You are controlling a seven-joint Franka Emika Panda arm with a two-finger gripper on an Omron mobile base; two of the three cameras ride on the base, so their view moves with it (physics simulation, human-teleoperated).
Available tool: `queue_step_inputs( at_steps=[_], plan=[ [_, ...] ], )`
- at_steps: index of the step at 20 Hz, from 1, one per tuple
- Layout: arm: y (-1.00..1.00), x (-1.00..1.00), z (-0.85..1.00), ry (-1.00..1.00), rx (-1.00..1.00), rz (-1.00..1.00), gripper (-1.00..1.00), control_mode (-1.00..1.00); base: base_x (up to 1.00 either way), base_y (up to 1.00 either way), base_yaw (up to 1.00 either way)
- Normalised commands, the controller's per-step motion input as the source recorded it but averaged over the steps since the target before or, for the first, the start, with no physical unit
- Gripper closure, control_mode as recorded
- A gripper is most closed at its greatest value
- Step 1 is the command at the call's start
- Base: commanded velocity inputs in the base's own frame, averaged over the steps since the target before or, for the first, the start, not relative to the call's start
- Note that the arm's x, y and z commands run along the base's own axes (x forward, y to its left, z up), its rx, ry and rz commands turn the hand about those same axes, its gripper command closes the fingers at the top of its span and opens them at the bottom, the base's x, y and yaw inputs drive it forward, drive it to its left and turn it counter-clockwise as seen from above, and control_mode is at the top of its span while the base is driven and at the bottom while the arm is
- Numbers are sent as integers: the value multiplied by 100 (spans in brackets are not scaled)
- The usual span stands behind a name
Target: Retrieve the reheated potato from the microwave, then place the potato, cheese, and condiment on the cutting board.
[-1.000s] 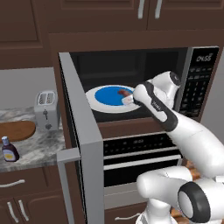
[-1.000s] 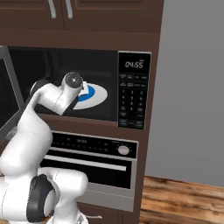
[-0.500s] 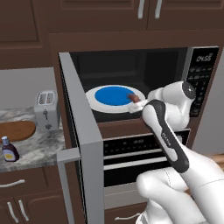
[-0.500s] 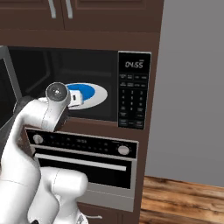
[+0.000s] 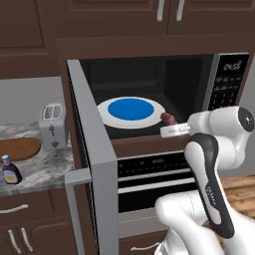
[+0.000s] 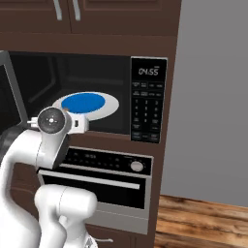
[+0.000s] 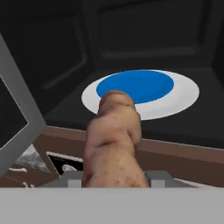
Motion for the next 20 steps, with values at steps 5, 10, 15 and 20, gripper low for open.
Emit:
queue_step_inputs(
  at_steps=[5,10,15,20],
  plan=[
    [-13,-61,9,17,5,-5,100,-100,0,0,0],
    [-10,-60,-1,13,0,-1,100,-100,0,0,0],
    [-9,-45,-25,4,1,-2,100,-100,0,0,0],
    [-1,-29,-29,1,2,0,100,-100,0,0,0]
  ],
)
